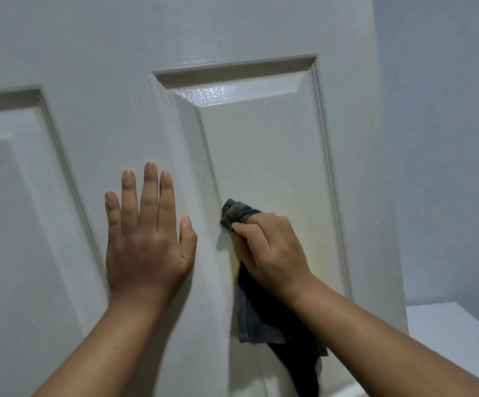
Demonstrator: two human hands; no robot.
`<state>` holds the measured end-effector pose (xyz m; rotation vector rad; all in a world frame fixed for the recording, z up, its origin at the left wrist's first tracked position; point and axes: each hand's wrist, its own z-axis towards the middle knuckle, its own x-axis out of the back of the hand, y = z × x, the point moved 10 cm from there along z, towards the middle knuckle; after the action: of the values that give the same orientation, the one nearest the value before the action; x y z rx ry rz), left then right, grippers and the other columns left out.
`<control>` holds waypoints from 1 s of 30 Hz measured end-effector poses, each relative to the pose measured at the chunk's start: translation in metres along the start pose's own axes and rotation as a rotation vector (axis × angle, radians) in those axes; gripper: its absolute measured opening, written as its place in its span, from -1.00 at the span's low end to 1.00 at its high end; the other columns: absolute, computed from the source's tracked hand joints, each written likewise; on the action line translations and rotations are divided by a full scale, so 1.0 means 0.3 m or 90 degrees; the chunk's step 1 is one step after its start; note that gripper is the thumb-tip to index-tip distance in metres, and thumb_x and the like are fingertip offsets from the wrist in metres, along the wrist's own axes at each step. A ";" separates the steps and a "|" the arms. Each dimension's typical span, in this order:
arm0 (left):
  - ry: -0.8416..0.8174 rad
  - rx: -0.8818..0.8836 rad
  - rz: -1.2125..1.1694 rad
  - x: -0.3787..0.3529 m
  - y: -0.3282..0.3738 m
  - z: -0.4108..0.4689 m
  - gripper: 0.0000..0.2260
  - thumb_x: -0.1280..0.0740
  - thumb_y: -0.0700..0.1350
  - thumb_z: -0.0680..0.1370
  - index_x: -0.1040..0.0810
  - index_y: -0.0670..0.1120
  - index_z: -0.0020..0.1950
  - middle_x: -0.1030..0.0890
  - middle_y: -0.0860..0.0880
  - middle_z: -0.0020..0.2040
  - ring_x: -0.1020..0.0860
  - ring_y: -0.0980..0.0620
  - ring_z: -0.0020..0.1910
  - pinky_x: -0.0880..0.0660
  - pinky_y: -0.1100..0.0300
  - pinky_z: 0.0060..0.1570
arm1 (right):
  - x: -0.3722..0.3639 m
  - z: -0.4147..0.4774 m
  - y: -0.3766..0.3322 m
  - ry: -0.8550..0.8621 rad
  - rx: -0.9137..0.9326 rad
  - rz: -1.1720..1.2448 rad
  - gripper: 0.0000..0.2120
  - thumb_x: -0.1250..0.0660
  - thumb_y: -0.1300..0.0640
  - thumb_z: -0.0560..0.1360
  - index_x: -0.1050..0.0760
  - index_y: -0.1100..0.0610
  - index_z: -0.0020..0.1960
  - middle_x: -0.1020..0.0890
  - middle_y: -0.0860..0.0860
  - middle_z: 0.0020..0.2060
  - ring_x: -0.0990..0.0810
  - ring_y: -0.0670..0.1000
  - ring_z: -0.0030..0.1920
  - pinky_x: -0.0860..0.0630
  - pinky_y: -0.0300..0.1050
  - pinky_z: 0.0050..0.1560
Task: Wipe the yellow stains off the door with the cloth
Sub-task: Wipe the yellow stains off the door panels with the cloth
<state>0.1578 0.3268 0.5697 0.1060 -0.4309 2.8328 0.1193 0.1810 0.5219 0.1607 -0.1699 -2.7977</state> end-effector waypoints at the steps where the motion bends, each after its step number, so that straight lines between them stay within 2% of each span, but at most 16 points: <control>1: 0.000 -0.002 0.000 0.000 -0.001 -0.002 -0.46 -0.04 -0.01 0.63 -0.15 -0.22 0.57 -0.16 -0.24 0.57 -0.09 -0.28 0.55 0.02 -0.20 0.53 | 0.014 0.002 0.024 -0.014 0.017 0.003 -0.92 -0.28 0.20 0.55 -0.44 0.15 0.04 -0.59 0.14 -0.18 -0.52 0.17 -0.20 -0.44 0.05 -0.20; 4: -0.003 0.005 -0.008 0.000 -0.001 -0.007 -0.46 -0.04 -0.01 0.63 -0.15 -0.22 0.57 -0.15 -0.24 0.57 -0.08 -0.28 0.56 0.02 -0.20 0.54 | 0.117 -0.068 0.296 0.140 -0.410 0.004 -0.90 -0.23 0.19 0.56 -0.44 0.18 0.05 -0.52 0.13 -0.13 -0.49 0.14 -0.12 -0.45 0.16 -0.09; 5: -0.001 0.006 -0.011 0.001 0.001 -0.008 -0.46 -0.05 -0.02 0.62 -0.15 -0.22 0.57 -0.16 -0.24 0.57 -0.09 -0.28 0.56 0.01 -0.21 0.53 | 0.123 -0.103 0.295 0.170 -0.469 -0.003 -0.89 -0.23 0.19 0.56 -0.45 0.20 0.05 -0.50 0.13 -0.12 -0.48 0.15 -0.11 -0.44 0.14 -0.07; 6: 0.002 0.004 -0.012 0.002 0.002 -0.008 -0.46 -0.06 -0.03 0.62 -0.16 -0.23 0.56 -0.17 -0.24 0.56 -0.10 -0.28 0.55 0.00 -0.22 0.53 | 0.096 -0.096 0.218 0.131 -0.402 -0.016 -0.89 -0.23 0.20 0.55 -0.44 0.20 0.05 -0.50 0.12 -0.11 -0.47 0.14 -0.12 -0.42 0.07 -0.08; 9: 0.003 -0.001 -0.008 0.000 0.000 -0.015 -0.46 -0.08 -0.04 0.62 -0.16 -0.23 0.56 -0.17 -0.24 0.56 -0.11 -0.29 0.55 0.00 -0.22 0.53 | -0.008 -0.131 -0.064 -0.059 0.077 0.002 -0.87 -0.26 0.24 0.53 -0.44 0.14 0.07 -0.58 0.09 -0.12 -0.46 0.10 -0.17 -0.38 -0.02 -0.15; 10: 0.001 -0.001 -0.012 0.000 -0.001 -0.018 -0.46 -0.08 -0.04 0.62 -0.16 -0.23 0.56 -0.17 -0.24 0.56 -0.11 -0.29 0.55 0.00 -0.21 0.53 | 0.011 -0.132 -0.017 -0.058 0.059 -0.001 -0.88 -0.27 0.23 0.54 -0.44 0.13 0.07 -0.60 0.10 -0.14 -0.47 0.10 -0.17 -0.40 -0.01 -0.15; 13: -0.004 0.002 -0.009 -0.004 -0.001 -0.022 -0.46 -0.08 -0.04 0.62 -0.16 -0.23 0.56 -0.17 -0.24 0.56 -0.11 -0.28 0.55 0.00 -0.21 0.53 | 0.127 -0.194 0.277 0.132 -0.431 0.010 -0.91 -0.24 0.19 0.55 -0.42 0.16 0.05 -0.53 0.12 -0.12 -0.45 0.08 -0.10 -0.40 0.06 -0.06; 14: -0.001 0.000 -0.006 -0.004 0.001 -0.023 -0.46 -0.08 -0.04 0.62 -0.16 -0.24 0.56 -0.17 -0.24 0.56 -0.11 -0.28 0.55 0.00 -0.21 0.53 | 0.129 -0.217 0.271 0.152 -0.483 -0.012 -0.90 -0.23 0.20 0.55 -0.42 0.17 0.05 -0.51 0.13 -0.12 -0.44 0.09 -0.09 -0.39 0.06 -0.05; 15: 0.000 -0.002 -0.002 -0.004 0.003 -0.024 -0.46 -0.07 -0.04 0.62 -0.16 -0.24 0.56 -0.18 -0.25 0.56 -0.12 -0.29 0.55 0.00 -0.21 0.52 | 0.102 -0.194 0.194 0.112 -0.398 -0.031 -0.89 -0.24 0.20 0.54 -0.41 0.16 0.06 -0.50 0.13 -0.12 -0.44 0.11 -0.10 -0.37 0.04 -0.07; 17: -0.002 -0.009 0.000 -0.007 0.006 -0.026 -0.46 -0.06 -0.04 0.62 -0.14 -0.24 0.56 -0.17 -0.25 0.56 -0.11 -0.29 0.55 0.01 -0.21 0.52 | 0.009 -0.184 -0.010 -0.036 -0.044 -0.013 -0.85 -0.30 0.24 0.52 -0.44 0.14 0.08 -0.50 0.09 -0.10 -0.45 0.12 -0.16 -0.36 0.00 -0.14; 18: -0.003 -0.009 -0.002 -0.008 0.004 -0.027 -0.46 -0.06 -0.04 0.63 -0.13 -0.23 0.57 -0.16 -0.24 0.57 -0.11 -0.28 0.55 0.01 -0.21 0.53 | 0.005 -0.181 -0.021 -0.073 0.033 0.000 -0.84 -0.35 0.25 0.50 -0.48 0.14 0.06 -0.51 0.07 -0.11 -0.46 0.13 -0.19 -0.35 -0.01 -0.16; 19: -0.001 -0.008 -0.005 -0.008 0.003 -0.025 -0.46 -0.06 -0.04 0.63 -0.12 -0.23 0.57 -0.16 -0.24 0.57 -0.10 -0.28 0.55 0.02 -0.21 0.53 | 0.023 -0.167 0.038 -0.071 -0.014 0.004 -0.87 -0.37 0.26 0.49 -0.51 0.15 0.03 -0.53 0.06 -0.15 -0.47 0.14 -0.20 -0.34 -0.02 -0.17; 22: 0.004 -0.007 0.004 -0.006 0.004 -0.031 -0.46 -0.07 -0.04 0.62 -0.13 -0.22 0.57 -0.16 -0.24 0.57 -0.10 -0.28 0.55 0.02 -0.19 0.53 | 0.127 -0.199 0.278 0.131 -0.441 0.024 -0.94 -0.29 0.27 0.52 -0.49 0.21 -0.01 -0.50 0.09 -0.17 -0.47 0.15 -0.16 -0.37 0.05 -0.12; 23: 0.005 -0.007 0.002 -0.007 0.005 -0.031 -0.46 -0.07 -0.04 0.62 -0.13 -0.22 0.57 -0.17 -0.24 0.57 -0.11 -0.28 0.55 0.02 -0.19 0.53 | 0.122 -0.188 0.231 0.145 -0.422 -0.002 -0.92 -0.29 0.28 0.51 -0.47 0.20 0.01 -0.52 0.14 -0.19 -0.46 0.17 -0.17 -0.38 0.07 -0.15; 26: 0.006 -0.012 -0.002 -0.007 0.007 -0.029 -0.47 -0.07 -0.04 0.62 -0.13 -0.22 0.57 -0.17 -0.24 0.56 -0.11 -0.27 0.55 0.02 -0.18 0.53 | 0.002 -0.158 -0.034 0.014 -0.084 0.016 -0.76 -0.38 0.34 0.44 -0.48 0.15 0.07 -0.59 0.13 -0.25 -0.50 0.16 -0.26 -0.36 -0.03 -0.24; 30: 0.010 -0.006 0.000 -0.003 0.003 -0.030 -0.46 -0.08 -0.04 0.62 -0.15 -0.22 0.56 -0.19 -0.24 0.56 -0.12 -0.28 0.55 0.01 -0.18 0.53 | -0.001 -0.124 -0.026 -0.006 -0.132 0.088 -0.78 -0.44 0.35 0.43 -0.61 0.18 0.05 -0.60 0.11 -0.24 -0.50 0.14 -0.29 -0.35 -0.04 -0.28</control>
<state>0.1581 0.3286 0.5608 0.0822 -0.4400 2.8300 0.1221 0.1847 0.4841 0.0814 0.1033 -2.6570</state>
